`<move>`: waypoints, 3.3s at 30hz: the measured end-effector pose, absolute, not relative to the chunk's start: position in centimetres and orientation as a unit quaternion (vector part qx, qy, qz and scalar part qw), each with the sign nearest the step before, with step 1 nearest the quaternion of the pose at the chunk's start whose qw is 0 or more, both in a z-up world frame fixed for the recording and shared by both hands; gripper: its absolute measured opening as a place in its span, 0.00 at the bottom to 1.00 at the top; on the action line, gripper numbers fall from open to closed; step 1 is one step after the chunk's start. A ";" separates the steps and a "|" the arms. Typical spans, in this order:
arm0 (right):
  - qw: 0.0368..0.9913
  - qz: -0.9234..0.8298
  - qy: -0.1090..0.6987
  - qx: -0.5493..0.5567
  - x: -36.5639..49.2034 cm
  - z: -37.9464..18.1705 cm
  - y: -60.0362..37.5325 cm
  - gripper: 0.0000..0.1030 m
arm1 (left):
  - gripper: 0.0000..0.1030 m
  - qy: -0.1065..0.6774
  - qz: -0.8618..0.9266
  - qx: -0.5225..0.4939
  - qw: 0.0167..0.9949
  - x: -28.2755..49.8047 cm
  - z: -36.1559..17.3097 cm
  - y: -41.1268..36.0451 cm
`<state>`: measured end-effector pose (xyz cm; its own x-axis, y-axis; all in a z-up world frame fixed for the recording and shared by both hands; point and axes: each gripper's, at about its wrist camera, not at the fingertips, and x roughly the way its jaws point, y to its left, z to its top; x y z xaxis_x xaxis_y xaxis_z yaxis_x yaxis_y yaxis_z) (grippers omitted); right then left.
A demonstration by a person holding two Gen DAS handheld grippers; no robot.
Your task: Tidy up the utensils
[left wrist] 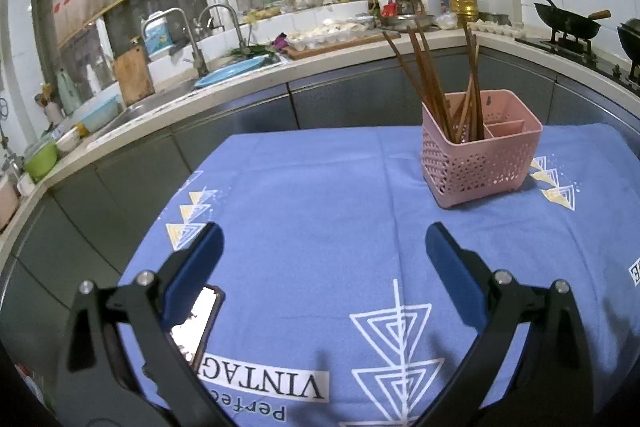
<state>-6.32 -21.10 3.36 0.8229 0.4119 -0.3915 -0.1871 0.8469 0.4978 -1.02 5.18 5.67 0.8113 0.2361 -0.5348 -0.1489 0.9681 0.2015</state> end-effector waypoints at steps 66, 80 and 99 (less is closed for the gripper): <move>0.924 0.159 0.253 0.237 -6.6 3.2 -21.6 0.56 | 0.94 0.264 0.098 0.071 0.957 -2.1 5.9 5.3; 0.924 0.158 0.254 0.239 -6.7 3.2 -21.6 0.56 | 0.94 0.272 0.088 0.069 0.956 -2.0 5.7 5.0; 0.923 0.158 0.255 0.240 -6.6 3.3 -21.7 0.56 | 0.94 0.277 0.092 0.063 0.954 -2.0 5.0 5.2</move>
